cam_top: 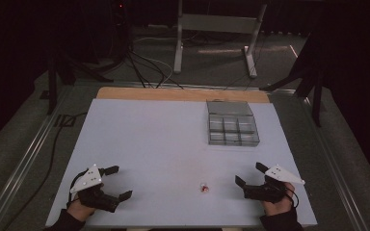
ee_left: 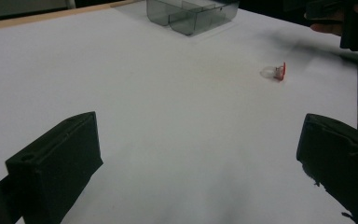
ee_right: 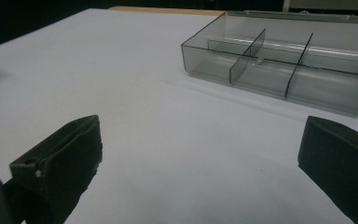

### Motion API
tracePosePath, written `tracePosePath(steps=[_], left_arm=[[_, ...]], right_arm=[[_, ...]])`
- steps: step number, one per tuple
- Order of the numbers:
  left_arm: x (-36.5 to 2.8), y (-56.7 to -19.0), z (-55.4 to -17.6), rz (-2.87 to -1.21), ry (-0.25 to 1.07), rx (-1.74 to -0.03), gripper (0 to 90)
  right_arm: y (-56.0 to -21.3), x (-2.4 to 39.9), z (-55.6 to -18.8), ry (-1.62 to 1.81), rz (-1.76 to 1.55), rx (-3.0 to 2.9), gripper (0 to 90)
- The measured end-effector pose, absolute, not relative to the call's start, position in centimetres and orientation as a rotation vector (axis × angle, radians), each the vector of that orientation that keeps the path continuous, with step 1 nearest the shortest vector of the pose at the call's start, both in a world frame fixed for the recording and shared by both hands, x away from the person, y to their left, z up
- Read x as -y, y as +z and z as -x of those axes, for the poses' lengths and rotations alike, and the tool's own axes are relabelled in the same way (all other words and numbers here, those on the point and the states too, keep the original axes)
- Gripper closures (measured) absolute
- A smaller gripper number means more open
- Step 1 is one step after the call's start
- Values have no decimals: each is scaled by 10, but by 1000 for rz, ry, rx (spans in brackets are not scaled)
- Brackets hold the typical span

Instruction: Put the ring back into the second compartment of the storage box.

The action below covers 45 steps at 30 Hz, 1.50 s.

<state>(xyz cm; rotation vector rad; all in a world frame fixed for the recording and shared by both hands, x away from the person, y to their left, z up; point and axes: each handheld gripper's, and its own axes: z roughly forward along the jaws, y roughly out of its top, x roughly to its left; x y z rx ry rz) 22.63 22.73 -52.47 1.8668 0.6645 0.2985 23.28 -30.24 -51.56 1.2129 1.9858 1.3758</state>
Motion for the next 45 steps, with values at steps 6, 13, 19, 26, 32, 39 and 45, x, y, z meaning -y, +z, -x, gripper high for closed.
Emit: tracePosePath(steps=[6, 13, 19, 26, 32, 39, 45], left_arm=[[-227, -525, -227, -1861, 293, -663, 2], [-227, -525, -227, -1858, 292, -662, 2], [-228, -525, -226, -1851, 290, -659, 2], [-228, -525, -226, -1849, 287, -658, 2], [-227, -526, -227, -1853, 282, -660, 3], [-227, -526, -227, -1854, 280, -656, 2], [-226, -526, -227, -1858, 279, -654, 2]], right_arm=[[-516, 303, -232, 1364, -1229, -1977, 0], [-516, 306, -234, 1341, -1269, -1985, 0], [-510, 308, -235, 1346, -1295, -1941, 0], [-499, 312, -235, 1343, -1321, -1886, 0], [-486, 310, -233, 1347, -1349, -1845, 0], [-473, 290, -228, 1386, -1295, -1869, 0], [-470, 273, -225, 1420, -1264, -1893, 0]])
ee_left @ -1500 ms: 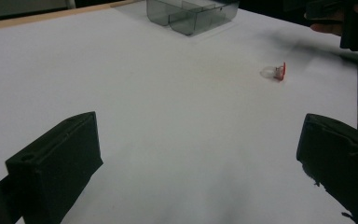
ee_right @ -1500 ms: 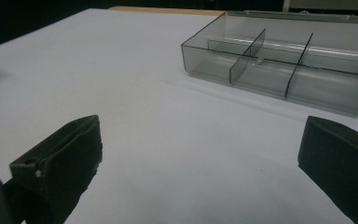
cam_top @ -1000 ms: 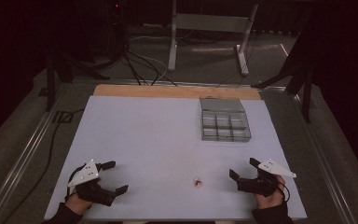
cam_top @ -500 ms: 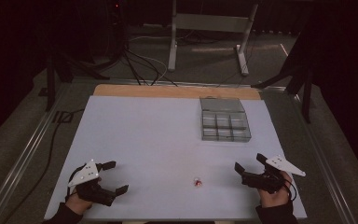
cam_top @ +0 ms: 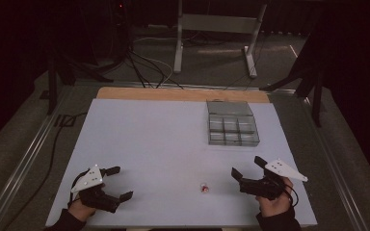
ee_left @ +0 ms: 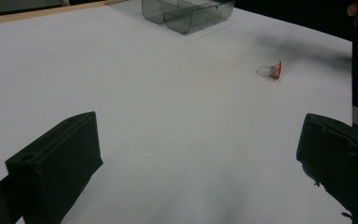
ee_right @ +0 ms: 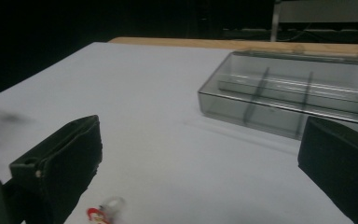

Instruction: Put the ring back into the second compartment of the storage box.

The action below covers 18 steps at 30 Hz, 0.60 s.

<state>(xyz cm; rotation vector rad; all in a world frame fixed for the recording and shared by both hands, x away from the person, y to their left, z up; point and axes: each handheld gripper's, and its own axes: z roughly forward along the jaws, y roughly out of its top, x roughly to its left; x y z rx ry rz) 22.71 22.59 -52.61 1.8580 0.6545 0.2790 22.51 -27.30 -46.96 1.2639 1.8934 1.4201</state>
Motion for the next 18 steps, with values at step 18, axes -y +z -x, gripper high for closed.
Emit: tracePosePath(steps=[18], left_arm=[[-225, -526, -227, -1861, 277, -647, 2]], right_arm=[[-478, 228, -215, 1415, -1201, -2013, 0]])
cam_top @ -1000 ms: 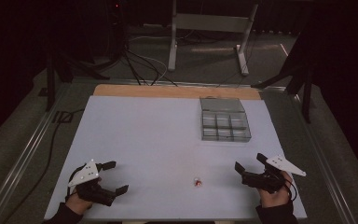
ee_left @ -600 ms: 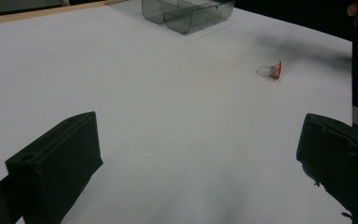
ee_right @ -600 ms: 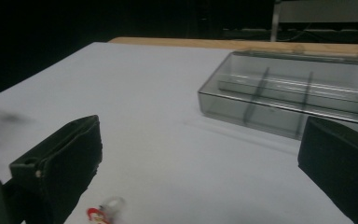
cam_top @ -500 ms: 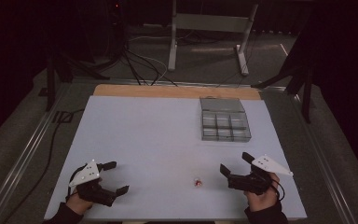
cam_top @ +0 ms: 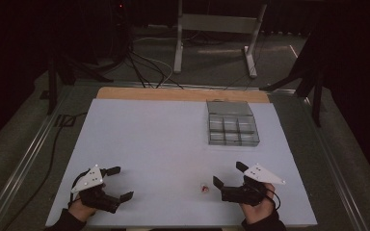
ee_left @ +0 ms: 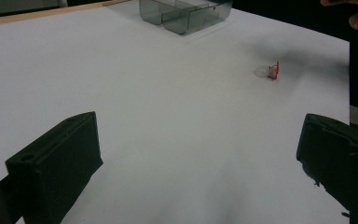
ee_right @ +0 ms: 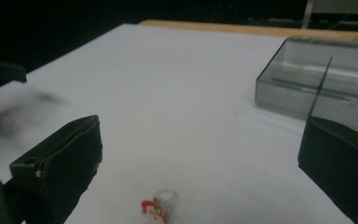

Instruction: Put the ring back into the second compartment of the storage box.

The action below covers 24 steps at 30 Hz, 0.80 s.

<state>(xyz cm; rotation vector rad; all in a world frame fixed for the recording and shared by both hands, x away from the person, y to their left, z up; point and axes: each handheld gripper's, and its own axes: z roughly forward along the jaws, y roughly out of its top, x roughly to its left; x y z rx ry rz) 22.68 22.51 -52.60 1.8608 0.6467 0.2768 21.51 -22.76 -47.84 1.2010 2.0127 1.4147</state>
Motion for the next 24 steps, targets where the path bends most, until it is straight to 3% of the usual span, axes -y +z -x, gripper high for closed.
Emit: tracePosePath(steps=[24], left_arm=[[-225, -526, -227, -1861, 275, -650, 2]], right_arm=[[-500, 191, -205, 1336, -1240, -2131, 0]])
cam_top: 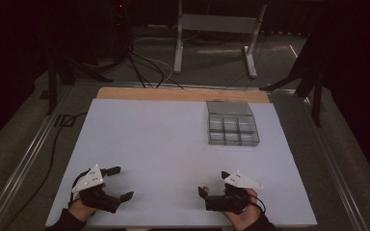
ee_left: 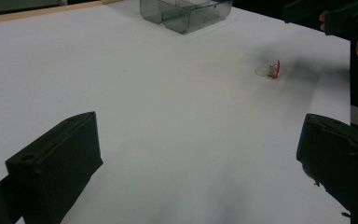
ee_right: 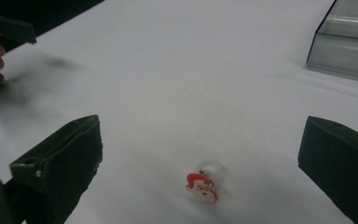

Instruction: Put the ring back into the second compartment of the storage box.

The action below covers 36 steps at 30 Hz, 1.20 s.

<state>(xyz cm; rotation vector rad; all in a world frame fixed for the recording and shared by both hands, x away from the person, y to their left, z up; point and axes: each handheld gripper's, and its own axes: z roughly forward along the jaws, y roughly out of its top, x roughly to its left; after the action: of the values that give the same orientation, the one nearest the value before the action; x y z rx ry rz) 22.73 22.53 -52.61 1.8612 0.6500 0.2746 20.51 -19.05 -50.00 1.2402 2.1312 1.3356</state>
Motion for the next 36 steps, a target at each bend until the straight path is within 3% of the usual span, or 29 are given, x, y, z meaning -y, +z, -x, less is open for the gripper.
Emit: tracePosePath(steps=[17, 36], left_arm=[[-225, -526, -227, -1862, 269, -648, 2], [-225, -526, -227, -1866, 270, -646, 2]], right_arm=[[-514, 177, -203, 1184, -1213, -2231, 58], [-522, 172, -207, 1026, -1228, -2298, 267]])
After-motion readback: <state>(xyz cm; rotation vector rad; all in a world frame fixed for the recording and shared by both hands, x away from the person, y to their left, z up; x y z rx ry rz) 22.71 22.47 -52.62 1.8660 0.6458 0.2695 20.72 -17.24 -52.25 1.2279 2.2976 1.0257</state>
